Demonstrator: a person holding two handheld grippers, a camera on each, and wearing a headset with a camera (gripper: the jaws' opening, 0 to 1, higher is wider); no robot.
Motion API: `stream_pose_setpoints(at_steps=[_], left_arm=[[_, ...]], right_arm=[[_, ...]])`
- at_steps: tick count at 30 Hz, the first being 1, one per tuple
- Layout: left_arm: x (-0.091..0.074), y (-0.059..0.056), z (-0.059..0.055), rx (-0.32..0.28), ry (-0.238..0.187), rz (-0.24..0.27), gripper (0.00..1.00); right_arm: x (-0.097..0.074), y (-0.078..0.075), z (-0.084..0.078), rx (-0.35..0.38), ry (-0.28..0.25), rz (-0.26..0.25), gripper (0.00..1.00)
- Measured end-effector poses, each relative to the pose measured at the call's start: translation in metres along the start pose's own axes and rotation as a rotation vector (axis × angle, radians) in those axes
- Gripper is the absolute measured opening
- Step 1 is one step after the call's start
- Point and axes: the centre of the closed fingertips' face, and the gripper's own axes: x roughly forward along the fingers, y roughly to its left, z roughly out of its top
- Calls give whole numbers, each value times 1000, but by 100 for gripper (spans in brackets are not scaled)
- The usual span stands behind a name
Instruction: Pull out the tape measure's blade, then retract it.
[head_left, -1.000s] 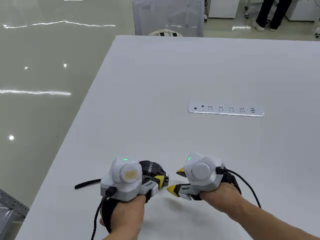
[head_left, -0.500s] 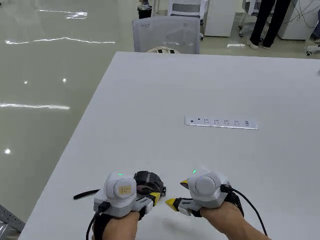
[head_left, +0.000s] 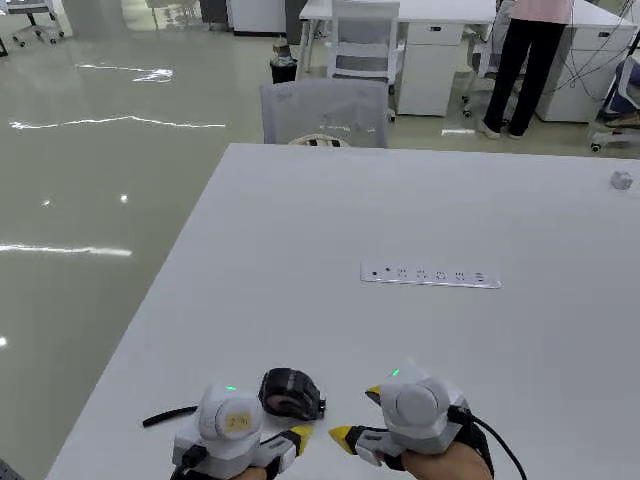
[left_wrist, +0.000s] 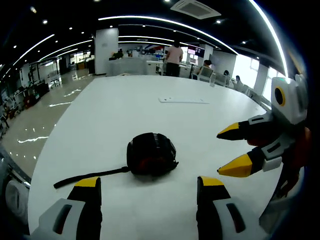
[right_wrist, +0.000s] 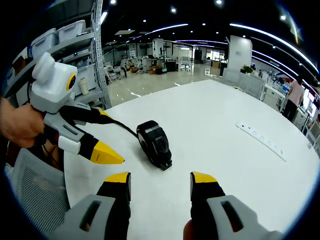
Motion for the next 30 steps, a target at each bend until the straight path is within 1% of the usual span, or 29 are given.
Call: stream_pose_setpoints(at_steps=[4, 11, 20, 24, 26, 30], left_arm=[[-9, -2, -5, -10, 5, -10, 75], [-21, -6, -12, -3, -8, -26, 77], [-35, -14, -14, 1, -20, -46, 79], [-39, -17, -16, 1, -19, -55, 80], [-43, -19, -17, 4, -20, -61, 80], [-48, -19, -20, 0, -19, -66, 81]], right_arm=[[-8, 4, -3, 18, 0, -11, 51], [-25, 8, -8, 43, -4, -25, 54], [-45, 10, -8, 89, -20, -33, 59], [-52, 13, -7, 98, -28, -33, 60], [-58, 16, -5, 126, -41, -33, 61], [-65, 20, -3, 143, -53, -35, 63]])
